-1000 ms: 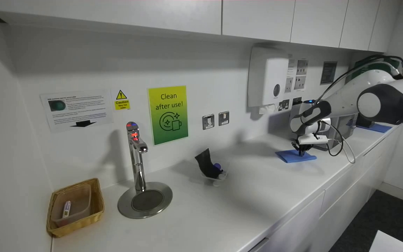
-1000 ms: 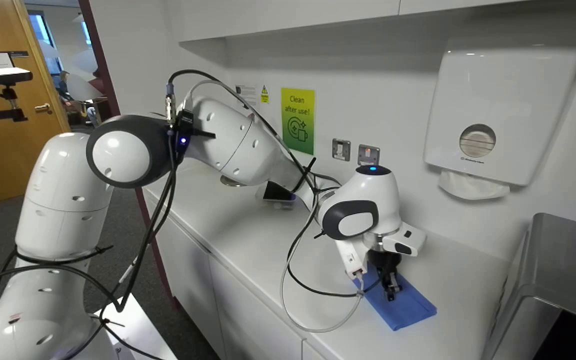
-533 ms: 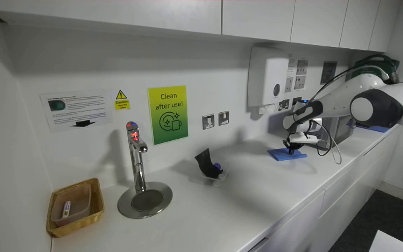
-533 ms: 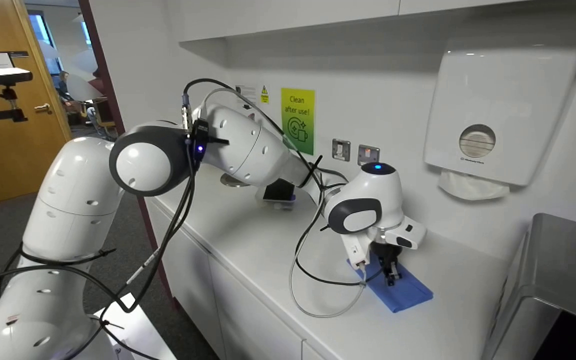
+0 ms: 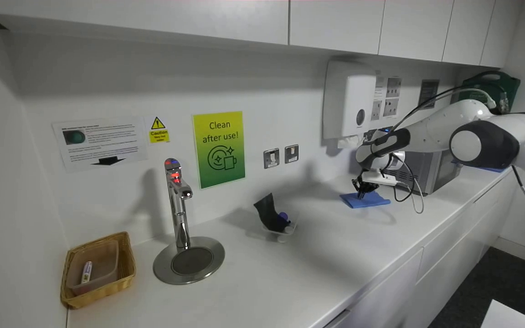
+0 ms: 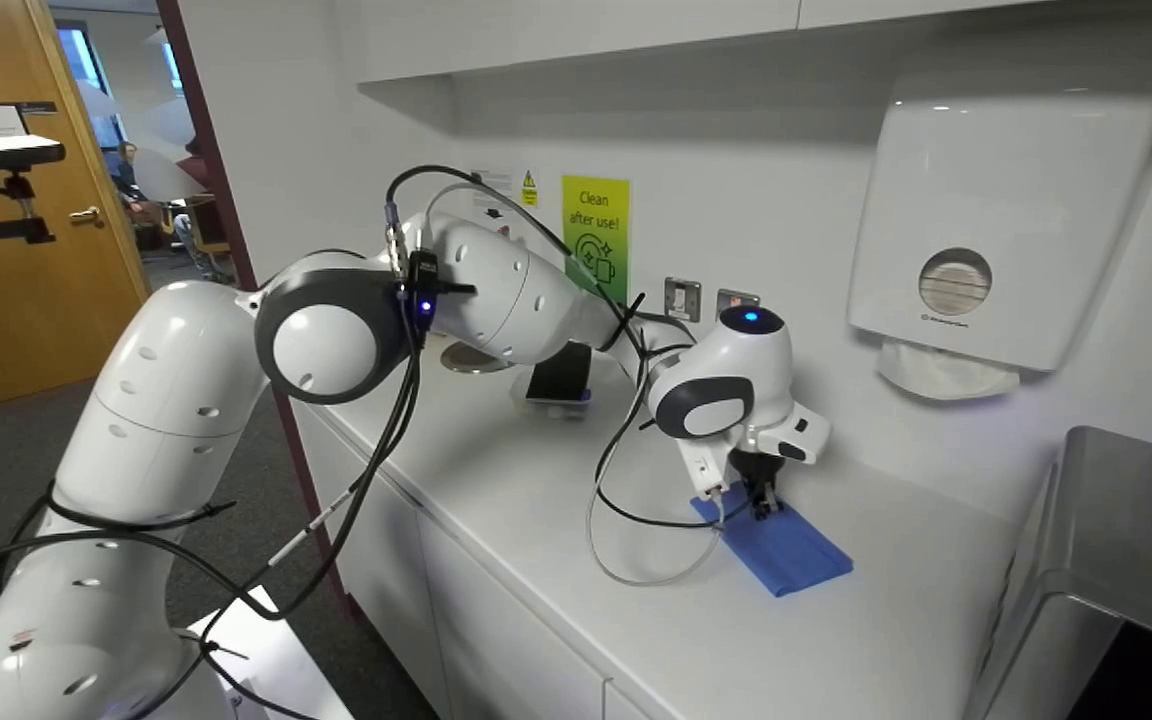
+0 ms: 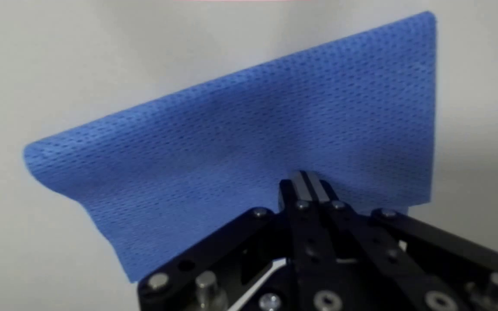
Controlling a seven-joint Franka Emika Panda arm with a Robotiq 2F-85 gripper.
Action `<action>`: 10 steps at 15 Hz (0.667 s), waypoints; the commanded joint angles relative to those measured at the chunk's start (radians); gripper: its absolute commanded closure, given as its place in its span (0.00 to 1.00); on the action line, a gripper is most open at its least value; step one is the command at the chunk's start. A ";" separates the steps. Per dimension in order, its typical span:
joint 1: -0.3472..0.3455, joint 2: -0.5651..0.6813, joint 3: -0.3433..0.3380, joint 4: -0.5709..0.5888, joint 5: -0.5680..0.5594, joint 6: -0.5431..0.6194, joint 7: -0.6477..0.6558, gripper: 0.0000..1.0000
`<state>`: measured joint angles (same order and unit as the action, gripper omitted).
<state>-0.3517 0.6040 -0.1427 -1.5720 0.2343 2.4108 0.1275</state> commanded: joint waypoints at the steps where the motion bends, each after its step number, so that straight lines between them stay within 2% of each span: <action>1: -0.005 0.024 0.037 0.090 0.030 -0.063 -0.043 1.00; 4: 0.006 0.019 0.061 0.110 0.027 -0.087 -0.056 1.00; 7: 0.046 -0.029 0.016 0.073 -0.053 -0.116 -0.040 1.00; 10: 0.048 -0.072 0.001 0.031 -0.085 -0.116 -0.067 1.00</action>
<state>-0.3106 0.6046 -0.1155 -1.4909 0.1814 2.3361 0.0975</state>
